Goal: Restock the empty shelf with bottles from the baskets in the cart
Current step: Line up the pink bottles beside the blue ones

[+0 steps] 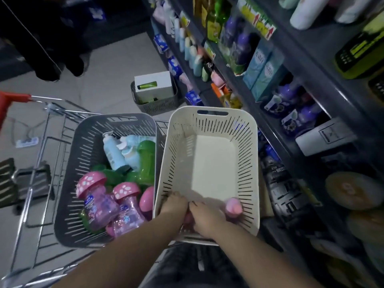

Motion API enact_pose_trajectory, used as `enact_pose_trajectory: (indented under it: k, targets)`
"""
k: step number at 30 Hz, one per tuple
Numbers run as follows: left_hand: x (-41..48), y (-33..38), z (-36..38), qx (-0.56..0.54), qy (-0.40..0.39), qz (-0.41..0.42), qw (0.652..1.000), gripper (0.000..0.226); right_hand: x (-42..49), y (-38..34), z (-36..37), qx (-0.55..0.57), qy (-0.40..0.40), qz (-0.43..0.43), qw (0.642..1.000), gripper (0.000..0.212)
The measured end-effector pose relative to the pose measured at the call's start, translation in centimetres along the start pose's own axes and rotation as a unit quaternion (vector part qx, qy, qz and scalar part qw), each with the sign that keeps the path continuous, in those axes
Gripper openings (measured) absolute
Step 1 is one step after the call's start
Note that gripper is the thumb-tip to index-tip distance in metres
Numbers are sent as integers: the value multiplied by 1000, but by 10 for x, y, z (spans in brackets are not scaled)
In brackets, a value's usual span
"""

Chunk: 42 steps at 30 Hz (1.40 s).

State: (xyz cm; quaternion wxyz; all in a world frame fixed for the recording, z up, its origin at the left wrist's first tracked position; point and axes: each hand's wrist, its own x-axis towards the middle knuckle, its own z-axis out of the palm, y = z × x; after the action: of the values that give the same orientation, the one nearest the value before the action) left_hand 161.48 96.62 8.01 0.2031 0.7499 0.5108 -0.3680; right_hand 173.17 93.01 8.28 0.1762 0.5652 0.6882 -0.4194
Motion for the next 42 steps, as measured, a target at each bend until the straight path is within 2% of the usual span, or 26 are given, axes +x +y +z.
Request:
enact_pose_trajectory:
  k: [2, 4, 6, 9, 11, 13, 16, 21, 24, 26, 27, 29, 30, 31, 33, 35, 38, 40, 42]
  targets:
    - [2, -2, -4, -24, 13, 13, 1000, 37, 1, 1, -4, 26, 12, -9, 1000, 40]
    - [6, -5, -11, -62, 41, 34, 997, 32, 1, 8, -13, 72, 28, -13, 997, 21]
    - [8, -9, -15, -118, 55, 44, 991, 23, -1, 20, -24, 151, 52, 20, 987, 4]
    - [14, -17, -16, -301, 93, 34, 948, 19, -5, 40, -38, 311, 112, 94, 939, 10]
    - [17, -17, -18, -415, 94, 29, 905, 37, -9, 52, -48, 369, 174, 118, 905, 17]
    - [19, -14, -25, -468, 113, 38, 876, 49, -11, 60, -57, 397, 208, 147, 881, 24]
    - [25, -8, -34, -473, 128, 48, 870, 39, -8, 63, -58, 412, 231, 184, 862, 21]
    - [37, -5, -36, -419, 89, 54, 902, 48, -3, 55, -45, 386, 226, 194, 873, 38]
    - [36, -1, -30, -424, 85, 65, 899, 38, -3, 57, -41, 378, 220, 207, 875, 45]
    - [37, 1, -28, -444, 87, 66, 889, 44, -1, 60, -42, 368, 235, 210, 875, 40]
    - [38, 3, -27, -456, 81, 65, 884, 55, 1, 60, -43, 364, 240, 211, 875, 39]
    - [39, 5, -29, -471, 72, 46, 878, 78, 3, 59, -43, 362, 240, 230, 871, 55]
    - [39, 6, -31, -478, 75, 29, 875, 77, 3, 58, -43, 361, 243, 242, 867, 60]
    - [41, 6, -32, -485, 89, 16, 870, 67, 3, 57, -43, 363, 251, 251, 862, 57]
    - [40, 6, -34, -503, 118, -4, 856, 34, 1, 56, -41, 397, 279, 264, 834, 36]
    - [40, 4, -35, -508, 146, -14, 849, 19, -2, 55, -44, 435, 295, 270, 807, 26]
    - [41, -1, -37, -526, 157, -15, 836, 24, -3, 54, -46, 452, 294, 226, 811, 20]
    - [38, -4, -43, -592, 141, 21, 793, 28, -5, 51, -51, 485, 288, 184, 805, 24]
    - [32, -9, -53, -624, 133, 70, 767, 33, -11, 45, -59, 523, 286, 131, 792, 28]
